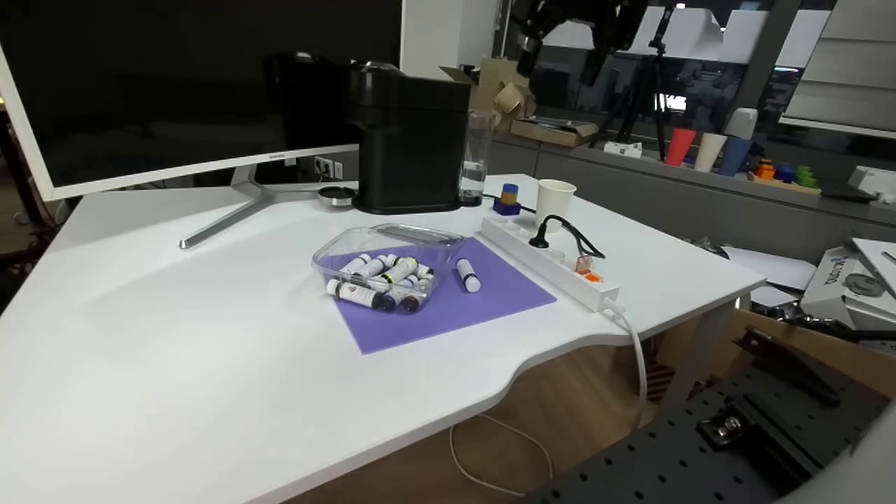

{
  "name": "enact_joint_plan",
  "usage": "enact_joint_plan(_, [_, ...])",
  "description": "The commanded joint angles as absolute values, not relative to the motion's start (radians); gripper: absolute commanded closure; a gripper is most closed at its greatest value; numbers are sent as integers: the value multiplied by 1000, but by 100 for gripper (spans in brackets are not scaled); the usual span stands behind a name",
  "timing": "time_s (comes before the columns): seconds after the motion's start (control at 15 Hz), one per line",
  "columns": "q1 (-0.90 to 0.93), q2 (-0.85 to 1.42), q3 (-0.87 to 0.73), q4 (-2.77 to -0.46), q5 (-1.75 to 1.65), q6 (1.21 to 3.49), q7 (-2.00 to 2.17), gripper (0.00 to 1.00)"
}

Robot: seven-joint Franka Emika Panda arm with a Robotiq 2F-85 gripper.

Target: Turn on the extension cord

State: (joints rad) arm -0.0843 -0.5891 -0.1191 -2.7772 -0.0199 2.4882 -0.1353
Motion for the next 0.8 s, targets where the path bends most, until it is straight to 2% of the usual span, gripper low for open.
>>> enact_joint_plan(0.0, [-125, -432, -183, -2746, -48, 2617, -199, 0])
enact_joint_plan(0.53, [-142, -77, -239, -2677, -9, 2780, -263, 0])
enact_joint_plan(0.6, [-149, -163, -222, -2732, -31, 2769, -254, 0])
enact_joint_plan(0.73, [-151, -121, -219, -2724, -29, 2781, -254, 0])
